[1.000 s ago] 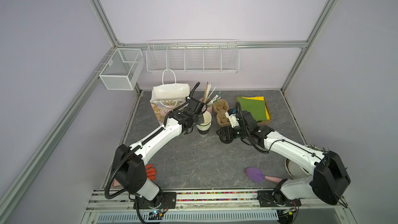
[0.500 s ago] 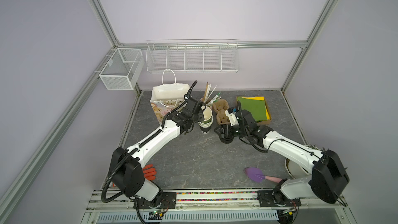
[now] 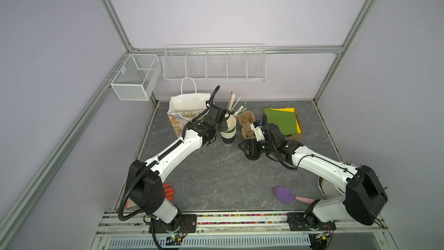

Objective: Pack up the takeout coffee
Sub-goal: 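Lift the green paper cup off the stack with the left gripper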

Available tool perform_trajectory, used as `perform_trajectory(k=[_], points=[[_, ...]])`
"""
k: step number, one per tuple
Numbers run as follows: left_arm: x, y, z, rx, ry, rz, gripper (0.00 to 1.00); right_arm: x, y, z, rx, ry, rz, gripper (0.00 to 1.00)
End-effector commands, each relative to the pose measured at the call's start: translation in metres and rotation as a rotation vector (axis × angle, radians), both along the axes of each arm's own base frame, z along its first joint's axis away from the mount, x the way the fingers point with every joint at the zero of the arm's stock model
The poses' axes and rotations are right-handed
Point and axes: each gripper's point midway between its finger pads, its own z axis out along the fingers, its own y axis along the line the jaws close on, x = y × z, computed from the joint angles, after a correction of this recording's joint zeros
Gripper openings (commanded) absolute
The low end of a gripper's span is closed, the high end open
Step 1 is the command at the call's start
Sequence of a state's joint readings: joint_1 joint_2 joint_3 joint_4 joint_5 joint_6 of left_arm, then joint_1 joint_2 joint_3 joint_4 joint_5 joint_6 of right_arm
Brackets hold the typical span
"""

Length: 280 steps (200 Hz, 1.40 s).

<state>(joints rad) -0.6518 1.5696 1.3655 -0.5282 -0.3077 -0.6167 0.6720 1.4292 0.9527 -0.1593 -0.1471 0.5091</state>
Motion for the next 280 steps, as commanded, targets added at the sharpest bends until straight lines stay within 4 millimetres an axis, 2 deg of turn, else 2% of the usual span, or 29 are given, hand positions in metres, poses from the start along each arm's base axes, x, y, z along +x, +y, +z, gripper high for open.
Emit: perform_trajectory(k=[1, 71, 190, 226, 258, 280], points=[[0.014, 0.004, 0.013, 0.007, -0.045, 0.026, 0.0, 0.0, -0.001, -0.013, -0.023, 0.012, -0.016, 0.96], [0.022, 0.009, 0.016, -0.004, -0.063, 0.042, 0.0, 0.002, -0.007, -0.019, -0.057, 0.005, -0.036, 0.97], [0.014, 0.007, 0.059, -0.04, -0.148, 0.016, 0.0, 0.0, -0.007, -0.016, -0.049, -0.01, -0.025, 0.96], [0.009, 0.008, 0.066, -0.039, -0.164, 0.01, 0.0, -0.001, -0.006, -0.015, -0.046, -0.012, -0.02, 0.96], [0.003, 0.012, 0.082, -0.055, -0.19, 0.01, 0.0, -0.002, -0.006, -0.013, -0.044, -0.017, -0.016, 0.96], [-0.009, 0.017, 0.106, -0.079, -0.231, 0.0, 0.0, -0.002, -0.009, -0.009, -0.052, -0.029, -0.018, 0.96]])
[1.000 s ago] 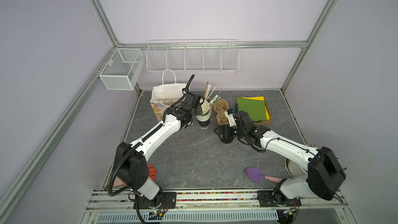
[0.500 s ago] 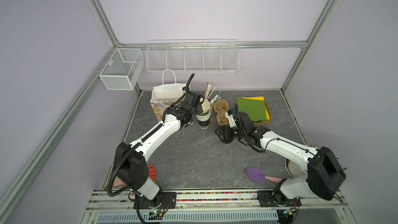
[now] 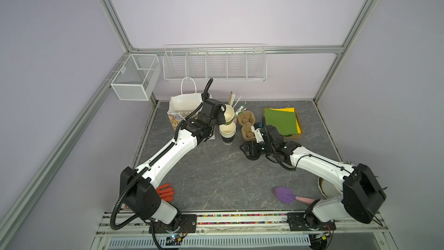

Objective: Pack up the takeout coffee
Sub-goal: 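Lift the green paper cup off the stack with the left gripper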

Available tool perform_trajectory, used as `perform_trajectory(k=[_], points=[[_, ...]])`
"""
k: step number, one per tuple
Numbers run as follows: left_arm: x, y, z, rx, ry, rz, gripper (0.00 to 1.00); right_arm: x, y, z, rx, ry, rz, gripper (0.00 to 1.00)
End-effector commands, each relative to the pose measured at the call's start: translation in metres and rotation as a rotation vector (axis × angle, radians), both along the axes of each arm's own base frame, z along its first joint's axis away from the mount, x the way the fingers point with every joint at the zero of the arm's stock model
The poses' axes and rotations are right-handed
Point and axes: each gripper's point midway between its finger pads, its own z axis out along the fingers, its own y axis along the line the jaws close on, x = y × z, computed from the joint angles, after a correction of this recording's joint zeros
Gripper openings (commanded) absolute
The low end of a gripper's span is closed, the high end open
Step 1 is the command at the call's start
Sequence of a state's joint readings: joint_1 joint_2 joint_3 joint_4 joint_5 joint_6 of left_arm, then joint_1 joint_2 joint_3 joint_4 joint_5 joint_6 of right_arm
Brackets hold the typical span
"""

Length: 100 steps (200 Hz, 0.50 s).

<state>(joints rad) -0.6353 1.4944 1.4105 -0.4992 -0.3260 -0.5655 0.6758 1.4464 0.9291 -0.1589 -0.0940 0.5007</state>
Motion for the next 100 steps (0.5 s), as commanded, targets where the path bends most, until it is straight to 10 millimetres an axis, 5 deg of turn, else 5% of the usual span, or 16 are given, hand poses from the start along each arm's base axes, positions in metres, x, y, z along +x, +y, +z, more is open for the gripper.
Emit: perform_trajectory(k=[1, 40, 100], points=[[-0.013, 0.007, 0.05, -0.04, -0.098, -0.002, 0.0, -0.004, -0.001, 0.009, 0.003, -0.032, 0.013, 0.96], [-0.058, 0.017, 0.08, -0.017, -0.111, -0.047, 0.0, -0.006, -0.016, 0.017, -0.062, -0.037, -0.01, 0.96], [-0.133, 0.029, 0.03, 0.02, 0.066, -0.123, 0.0, -0.013, -0.04, 0.01, -0.175, 0.006, -0.036, 0.96]])
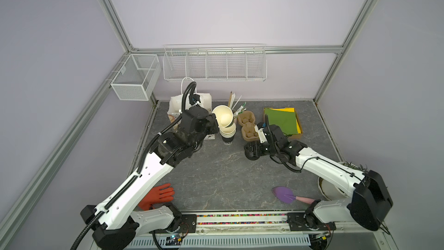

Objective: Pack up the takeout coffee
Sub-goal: 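Lift the green paper cup off the stack with the left gripper, then set the green paper cup upright on the table nearer the robot and release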

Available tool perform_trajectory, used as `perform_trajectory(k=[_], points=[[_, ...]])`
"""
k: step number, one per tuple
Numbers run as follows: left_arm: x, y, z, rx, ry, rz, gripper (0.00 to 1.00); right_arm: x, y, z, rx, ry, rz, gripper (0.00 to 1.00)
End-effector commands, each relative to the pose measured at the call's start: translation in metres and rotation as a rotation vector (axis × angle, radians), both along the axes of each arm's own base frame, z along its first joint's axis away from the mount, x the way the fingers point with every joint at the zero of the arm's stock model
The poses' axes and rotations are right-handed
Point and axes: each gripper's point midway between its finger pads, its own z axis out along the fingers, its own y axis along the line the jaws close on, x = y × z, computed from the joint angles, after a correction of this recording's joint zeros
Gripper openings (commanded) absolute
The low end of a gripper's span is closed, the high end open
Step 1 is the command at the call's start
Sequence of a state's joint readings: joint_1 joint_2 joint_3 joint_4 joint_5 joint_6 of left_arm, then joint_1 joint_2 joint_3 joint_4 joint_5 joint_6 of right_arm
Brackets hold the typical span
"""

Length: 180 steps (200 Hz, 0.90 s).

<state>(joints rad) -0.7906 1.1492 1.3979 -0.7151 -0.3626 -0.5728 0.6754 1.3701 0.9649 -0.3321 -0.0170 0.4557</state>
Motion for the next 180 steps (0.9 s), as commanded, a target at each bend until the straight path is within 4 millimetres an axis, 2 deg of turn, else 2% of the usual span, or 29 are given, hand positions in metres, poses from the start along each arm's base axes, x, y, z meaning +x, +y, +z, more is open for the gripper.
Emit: perform_trajectory(k=[1, 41, 62, 113, 132, 180], points=[[-0.027, 0.01, -0.053, 0.099, 0.16, -0.006, 0.0, -0.003, -0.016, -0.003, -0.073, 0.017, -0.014, 0.96], [-0.058, 0.001, -0.108, 0.127, 0.29, -0.07, 0.0, -0.003, -0.022, -0.021, -0.118, 0.085, -0.027, 0.96], [-0.061, 0.005, -0.129, 0.148, 0.322, -0.06, 0.0, 0.0, -0.023, -0.023, -0.122, 0.091, -0.034, 0.96], [-0.072, -0.014, -0.178, 0.105, 0.429, -0.109, 0.0, 0.007, -0.026, -0.033, -0.172, 0.115, -0.034, 0.99], [-0.075, -0.02, -0.193, 0.096, 0.456, -0.12, 0.0, 0.009, -0.026, -0.037, -0.183, 0.123, -0.034, 1.0], [-0.072, -0.022, -0.212, 0.142, 0.478, -0.114, 0.0, 0.019, -0.023, -0.045, -0.211, 0.141, -0.03, 0.94]])
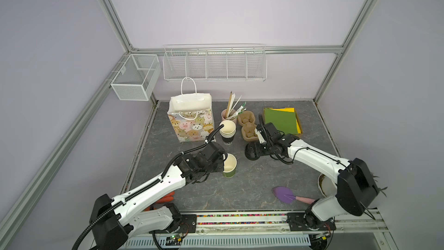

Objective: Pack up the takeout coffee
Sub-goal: 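Set the green paper cup upright on the table nearer the robot and release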

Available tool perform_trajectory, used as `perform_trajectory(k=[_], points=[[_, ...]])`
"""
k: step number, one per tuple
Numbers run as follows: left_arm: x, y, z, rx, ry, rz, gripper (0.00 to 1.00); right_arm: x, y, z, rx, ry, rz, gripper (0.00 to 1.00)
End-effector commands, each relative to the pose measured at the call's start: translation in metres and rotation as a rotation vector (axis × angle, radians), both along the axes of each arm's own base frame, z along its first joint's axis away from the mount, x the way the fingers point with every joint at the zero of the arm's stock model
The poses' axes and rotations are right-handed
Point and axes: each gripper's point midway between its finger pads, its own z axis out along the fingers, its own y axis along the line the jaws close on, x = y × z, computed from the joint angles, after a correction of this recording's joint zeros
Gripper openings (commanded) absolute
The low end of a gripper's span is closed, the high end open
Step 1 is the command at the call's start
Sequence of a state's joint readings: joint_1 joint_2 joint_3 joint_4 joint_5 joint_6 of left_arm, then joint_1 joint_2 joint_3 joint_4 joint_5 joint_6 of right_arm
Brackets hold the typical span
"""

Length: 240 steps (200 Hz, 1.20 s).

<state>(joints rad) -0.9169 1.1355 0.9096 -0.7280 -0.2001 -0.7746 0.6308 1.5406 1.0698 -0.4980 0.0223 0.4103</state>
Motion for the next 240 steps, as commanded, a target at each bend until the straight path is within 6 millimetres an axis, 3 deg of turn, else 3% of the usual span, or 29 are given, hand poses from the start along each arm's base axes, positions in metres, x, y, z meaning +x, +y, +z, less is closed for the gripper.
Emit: perform_trajectory(k=[1, 51, 135, 180, 240], points=[[0.003, -0.005, -0.003, -0.01, 0.004, 0.009, 0.0, 0.007, -0.001, 0.0, -0.026, -0.004, 0.004, 0.93], [0.005, -0.01, -0.016, 0.013, 0.022, -0.003, 0.0, 0.013, -0.002, -0.015, -0.073, 0.02, 0.0, 0.91], [0.008, -0.012, -0.031, 0.061, 0.039, -0.012, 0.0, 0.019, -0.001, -0.022, -0.09, 0.025, 0.003, 0.86], [0.008, -0.016, -0.029, 0.084, 0.063, -0.028, 0.0, 0.022, -0.001, -0.026, -0.103, 0.026, 0.0, 0.85], [0.011, -0.014, -0.016, 0.063, 0.021, -0.026, 0.28, 0.025, 0.001, -0.026, -0.104, 0.016, 0.002, 0.81]])
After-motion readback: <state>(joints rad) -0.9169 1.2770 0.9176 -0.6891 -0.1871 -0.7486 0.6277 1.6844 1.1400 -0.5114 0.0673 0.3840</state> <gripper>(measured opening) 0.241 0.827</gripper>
